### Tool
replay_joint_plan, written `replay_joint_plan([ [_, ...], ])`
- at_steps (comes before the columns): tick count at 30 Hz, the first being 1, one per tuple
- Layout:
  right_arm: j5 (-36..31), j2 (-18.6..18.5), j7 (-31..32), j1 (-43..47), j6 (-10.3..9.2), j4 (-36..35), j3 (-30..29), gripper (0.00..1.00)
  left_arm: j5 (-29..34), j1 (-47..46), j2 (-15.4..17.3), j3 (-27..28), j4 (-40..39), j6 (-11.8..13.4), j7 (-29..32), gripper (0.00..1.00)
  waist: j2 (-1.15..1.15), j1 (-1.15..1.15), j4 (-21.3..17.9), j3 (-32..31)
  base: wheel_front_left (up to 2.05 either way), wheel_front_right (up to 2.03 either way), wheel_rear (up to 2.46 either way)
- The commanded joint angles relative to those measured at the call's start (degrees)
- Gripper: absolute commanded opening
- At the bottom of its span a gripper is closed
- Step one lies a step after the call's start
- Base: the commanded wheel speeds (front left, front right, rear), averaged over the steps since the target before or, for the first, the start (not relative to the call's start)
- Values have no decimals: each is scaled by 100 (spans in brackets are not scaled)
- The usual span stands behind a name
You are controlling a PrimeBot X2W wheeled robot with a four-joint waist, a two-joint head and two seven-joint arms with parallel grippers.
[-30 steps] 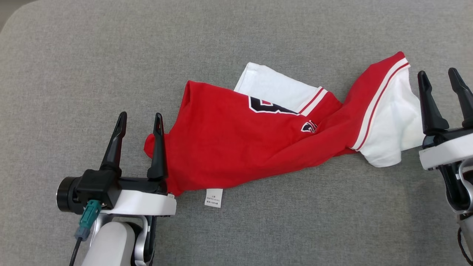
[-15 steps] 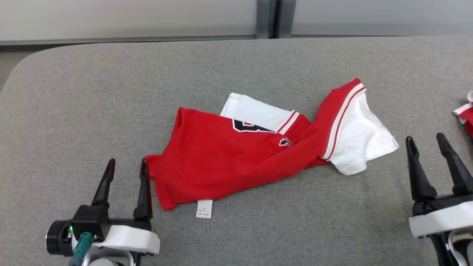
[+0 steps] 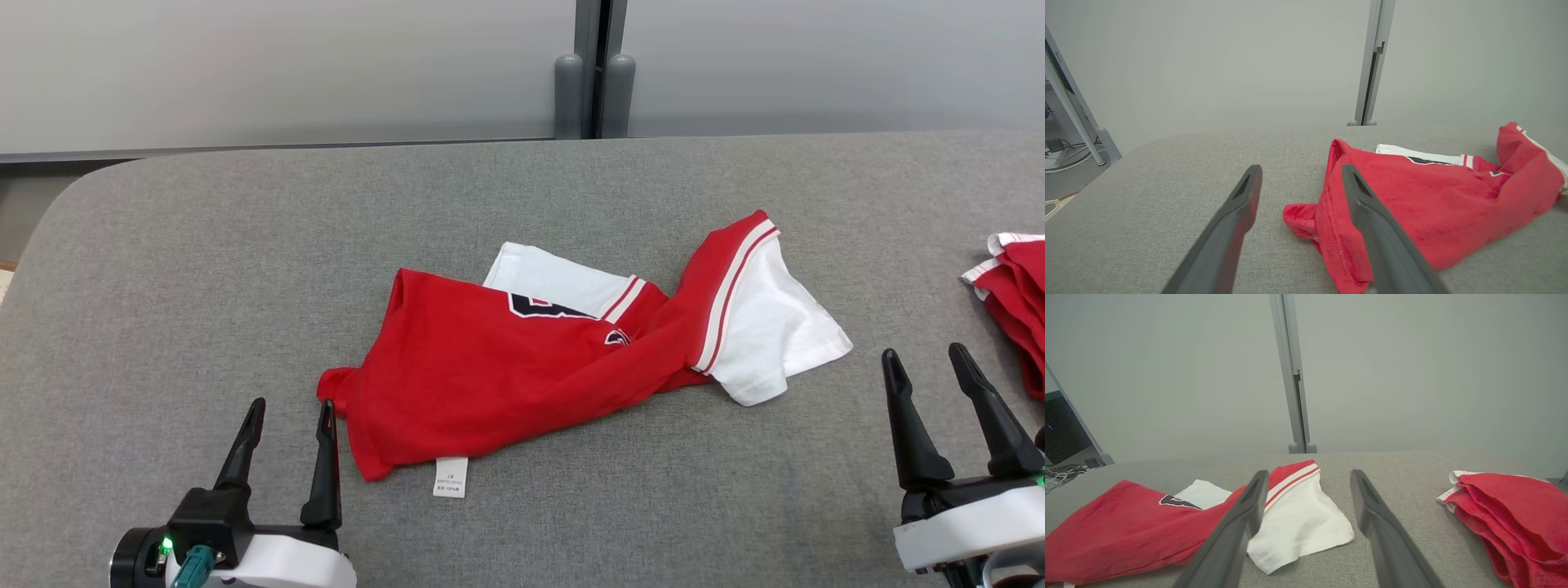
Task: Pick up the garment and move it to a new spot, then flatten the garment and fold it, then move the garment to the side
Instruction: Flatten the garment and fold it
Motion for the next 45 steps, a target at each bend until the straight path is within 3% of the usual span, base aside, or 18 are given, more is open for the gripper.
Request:
replay_joint_plan([
  [1, -48, 1, 30, 51, 0, -48, -22, 100, -32, 34, 23, -12, -20, 14, -7, 100, 0, 0, 9, -10, 0, 0, 0],
  [10, -60, 35, 137, 76, 0, -128, -46, 100, -134, -49, -47, -203, 83, -124, 158, 100, 0, 0, 54, 1, 0, 0, 0],
  [17, -4, 62, 178, 36, 0, -141, -20, 100, -440, 48, -210, -514, 661, -410, 588, 100, 0, 0, 27, 178, 0, 0, 0],
  [23, 40, 86, 172, -12, 0, -113, -30, 100, -619, -193, -310, -592, 1173, -489, 510, 100, 0, 0, -22, 317, 0, 0, 0],
  [24, 49, 83, 177, -9, 0, -95, -36, 100, -622, -226, -320, -588, 1227, -482, 468, 79, 0, 0, -33, 336, 0, 0, 0],
  [25, 49, 83, 177, -9, 0, -95, -36, 100, -622, -226, -320, -588, 1227, -482, 468, 79, 0, 0, -33, 336, 0, 0, 0],
  [26, 51, 73, 177, -4, 0, -75, -47, 100, -634, -258, -325, -586, 1289, -486, 429, 35, 0, 0, -41, 349, 0, 0, 0],
  [27, 58, 64, 176, 4, 0, -56, -60, 100, -635, -289, -318, -565, 1338, -470, 378, 0, 0, 0, -49, 365, 0, 0, 0],
  [39, 208, -173, 3, -399, 0, 741, -283, 100, -582, -711, -276, -562, 1563, -465, 124, 0, 0, 0, -18, 847, 0, 0, 0],
  [45, 378, -446, -87, -1234, 0, 1568, 52, 100, -532, -1053, -327, -638, 1489, -443, 55, 0, 0, 0, 134, 1373, 0, 0, 0],
])
